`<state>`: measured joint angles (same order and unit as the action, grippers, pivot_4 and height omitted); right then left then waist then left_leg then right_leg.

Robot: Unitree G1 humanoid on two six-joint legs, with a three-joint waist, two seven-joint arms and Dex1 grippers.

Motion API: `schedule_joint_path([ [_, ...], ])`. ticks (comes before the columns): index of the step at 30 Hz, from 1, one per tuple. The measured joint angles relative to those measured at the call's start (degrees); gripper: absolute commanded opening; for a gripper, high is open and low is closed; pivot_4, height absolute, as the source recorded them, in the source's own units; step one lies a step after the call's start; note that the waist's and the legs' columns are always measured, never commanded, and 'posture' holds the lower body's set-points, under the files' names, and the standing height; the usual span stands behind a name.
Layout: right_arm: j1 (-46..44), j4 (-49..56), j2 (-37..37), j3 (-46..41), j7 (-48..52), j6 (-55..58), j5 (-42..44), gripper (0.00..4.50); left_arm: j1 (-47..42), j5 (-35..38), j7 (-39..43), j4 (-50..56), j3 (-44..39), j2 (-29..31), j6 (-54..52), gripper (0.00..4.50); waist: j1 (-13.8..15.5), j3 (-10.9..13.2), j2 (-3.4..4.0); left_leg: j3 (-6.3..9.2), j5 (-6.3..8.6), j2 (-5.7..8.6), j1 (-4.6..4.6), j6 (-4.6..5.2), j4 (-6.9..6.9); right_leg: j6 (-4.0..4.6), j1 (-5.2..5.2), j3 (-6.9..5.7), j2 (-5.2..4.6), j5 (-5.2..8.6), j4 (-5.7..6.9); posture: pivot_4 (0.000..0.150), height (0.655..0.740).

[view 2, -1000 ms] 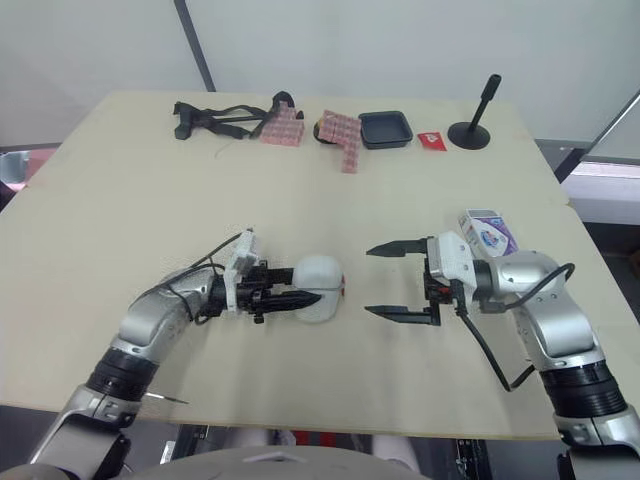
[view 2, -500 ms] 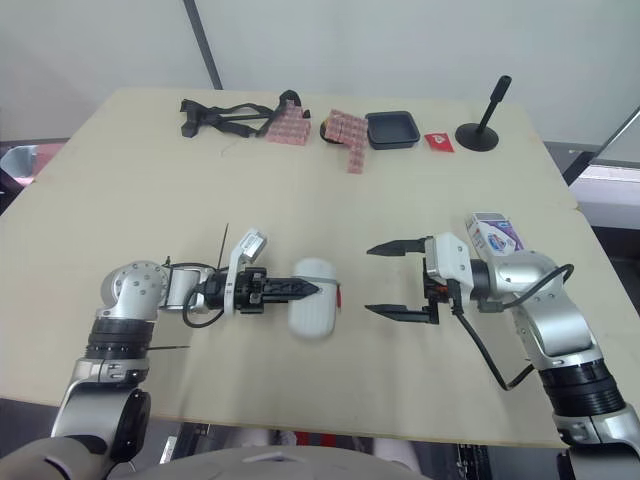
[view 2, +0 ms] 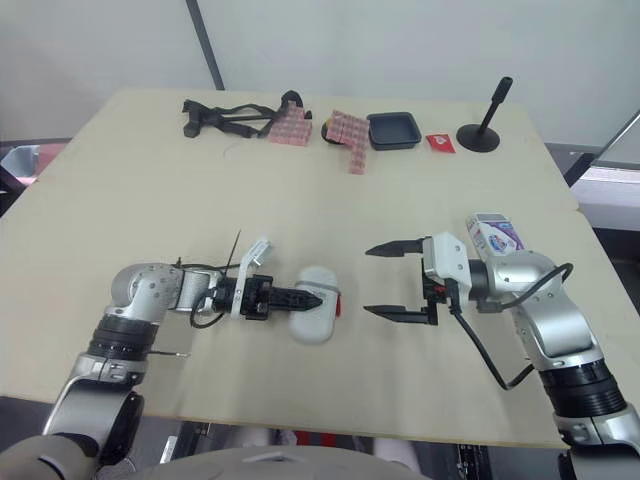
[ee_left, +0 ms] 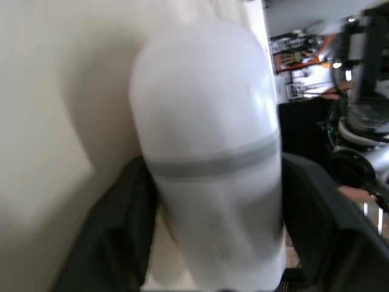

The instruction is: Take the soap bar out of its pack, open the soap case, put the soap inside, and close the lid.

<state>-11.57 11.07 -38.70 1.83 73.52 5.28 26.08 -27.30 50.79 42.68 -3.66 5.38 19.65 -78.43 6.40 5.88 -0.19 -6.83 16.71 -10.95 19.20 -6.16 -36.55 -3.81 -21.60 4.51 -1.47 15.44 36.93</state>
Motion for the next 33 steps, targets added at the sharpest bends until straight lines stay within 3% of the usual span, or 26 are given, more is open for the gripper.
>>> schedule_joint_path([
  [5,0.0,0.0,0.0,0.1,-0.3,0.3,0.0,4.5,0.0,-2.3,4.0,0.5,3.7,2.5,5.7,4.48,-0.5,0.0,-0.02,0.03,-0.32,0.37,-0.22,0.05,0.4,-0.03,0.14,-0.05,-0.39,-0.04,-0.02,0.15,0.74],
  [11,-0.1,0.0,0.0,0.1,-0.5,0.7,0.0,4.5,0.3,-7.9,10.3,2.8,6.6,9.8,15.5,4.48,-2.1,0.1,0.0,0.14,-0.49,0.38,-0.18,0.04,0.77,-0.02,0.12,-0.09,-0.29,-0.05,-0.32,0.15,0.74],
  [17,-0.3,-0.5,-0.1,0.0,-1.1,1.5,0.0,4.5,2.2,-13.7,16.6,3.4,5.8,15.2,28.6,4.48,-1.5,0.1,0.02,0.17,-0.43,0.37,0.15,0.14,0.84,-0.04,0.13,-0.27,-0.23,-0.06,-0.65,0.15,0.74],
  [26,2.3,-0.6,-0.2,-0.9,-4.6,3.0,0.0,4.5,8.7,-24.7,18.9,4.6,2.3,16.3,55.3,4.48,-0.3,0.2,-0.03,0.17,-0.42,0.32,0.13,0.12,0.89,-0.05,0.11,-0.31,-0.26,-0.07,-0.6,0.15,0.74],
  [33,2.3,-0.6,-0.2,-1.0,-5.3,3.0,0.0,4.5,8.8,-26.3,19.5,4.2,1.9,15.7,59.5,4.48,-0.6,0.2,-0.03,0.15,-0.44,0.32,0.1,0.11,0.88,-0.05,0.06,-0.27,-0.24,-0.07,-0.48,0.15,0.74],
])
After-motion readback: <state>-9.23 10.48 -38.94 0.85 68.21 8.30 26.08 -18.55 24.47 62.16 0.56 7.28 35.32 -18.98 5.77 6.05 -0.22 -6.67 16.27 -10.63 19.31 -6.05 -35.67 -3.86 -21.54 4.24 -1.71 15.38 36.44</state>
